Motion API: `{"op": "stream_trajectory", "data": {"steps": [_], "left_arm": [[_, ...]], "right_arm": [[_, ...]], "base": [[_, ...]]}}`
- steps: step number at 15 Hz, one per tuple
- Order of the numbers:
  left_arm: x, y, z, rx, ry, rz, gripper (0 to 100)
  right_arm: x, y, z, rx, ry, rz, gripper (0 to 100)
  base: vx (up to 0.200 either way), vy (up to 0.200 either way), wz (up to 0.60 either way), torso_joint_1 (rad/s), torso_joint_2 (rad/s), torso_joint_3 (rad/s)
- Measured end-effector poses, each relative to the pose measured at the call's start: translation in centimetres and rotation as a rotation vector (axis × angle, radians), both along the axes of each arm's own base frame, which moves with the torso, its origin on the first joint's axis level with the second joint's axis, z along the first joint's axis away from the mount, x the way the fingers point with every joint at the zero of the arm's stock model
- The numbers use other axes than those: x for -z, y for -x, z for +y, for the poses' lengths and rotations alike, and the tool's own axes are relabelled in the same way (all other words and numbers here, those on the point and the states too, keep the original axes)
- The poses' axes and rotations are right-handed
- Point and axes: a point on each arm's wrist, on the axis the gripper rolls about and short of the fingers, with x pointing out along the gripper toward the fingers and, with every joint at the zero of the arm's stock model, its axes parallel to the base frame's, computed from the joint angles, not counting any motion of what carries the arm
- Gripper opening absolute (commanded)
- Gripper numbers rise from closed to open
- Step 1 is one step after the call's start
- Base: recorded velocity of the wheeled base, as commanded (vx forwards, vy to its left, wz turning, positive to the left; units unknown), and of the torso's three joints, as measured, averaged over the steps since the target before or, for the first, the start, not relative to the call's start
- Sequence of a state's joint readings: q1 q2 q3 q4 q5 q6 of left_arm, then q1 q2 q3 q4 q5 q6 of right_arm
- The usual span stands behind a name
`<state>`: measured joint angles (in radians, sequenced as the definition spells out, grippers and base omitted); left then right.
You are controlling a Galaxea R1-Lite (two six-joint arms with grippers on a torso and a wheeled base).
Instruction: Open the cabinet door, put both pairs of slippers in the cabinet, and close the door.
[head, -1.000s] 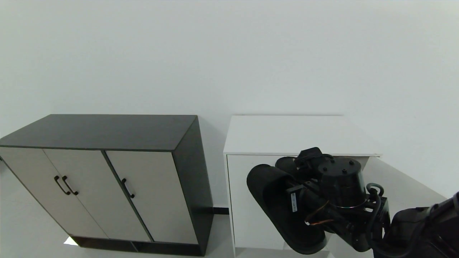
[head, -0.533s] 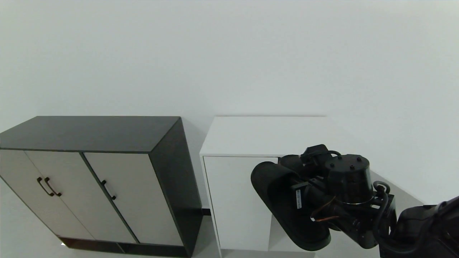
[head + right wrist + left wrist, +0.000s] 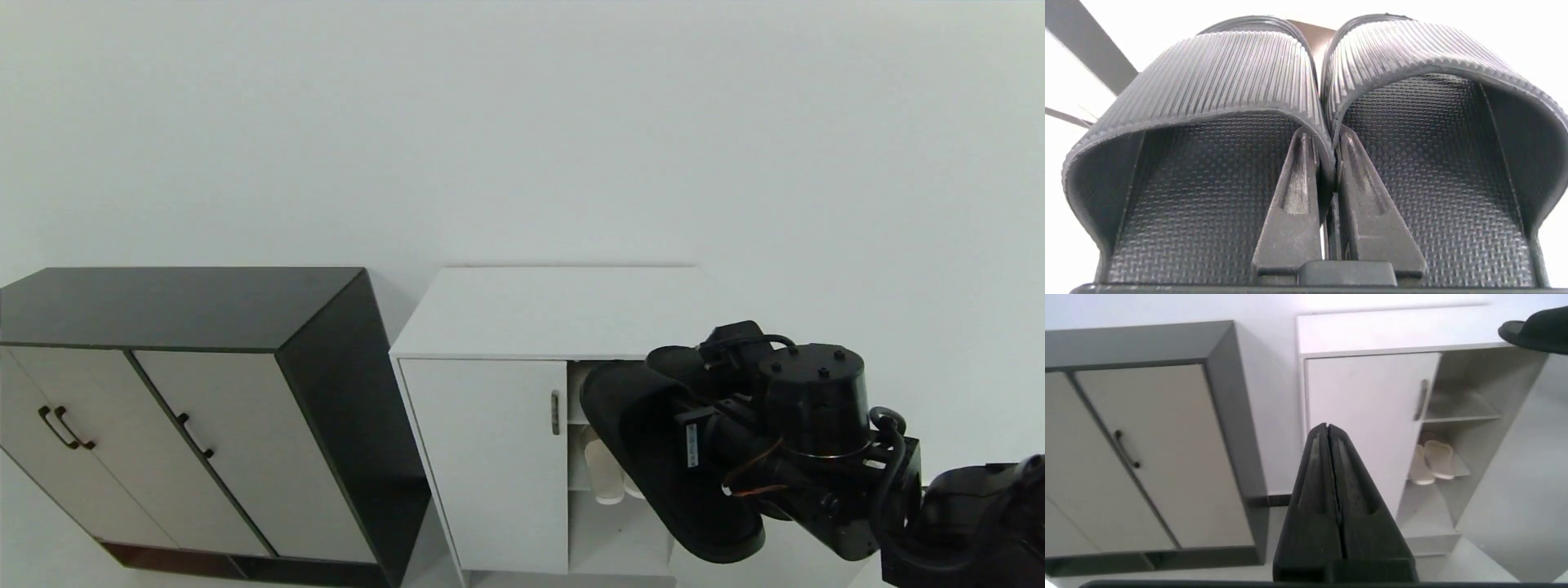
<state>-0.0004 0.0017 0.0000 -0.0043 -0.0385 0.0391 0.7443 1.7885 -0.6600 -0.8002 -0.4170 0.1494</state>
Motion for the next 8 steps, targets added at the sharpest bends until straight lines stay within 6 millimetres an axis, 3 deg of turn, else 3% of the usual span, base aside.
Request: {"op": "stream_trajectory", "data": {"steps": [8], "left_arm": [[0.0, 0.0, 0.0, -0.005, 0.011, -0.001, 0]], "right_arm": [[-1.4, 2.6, -0.4, -0.139, -0.018, -0.022, 0]], "base": [[0.0, 0.0, 0.0, 0.0, 0.0, 0.0]]}}
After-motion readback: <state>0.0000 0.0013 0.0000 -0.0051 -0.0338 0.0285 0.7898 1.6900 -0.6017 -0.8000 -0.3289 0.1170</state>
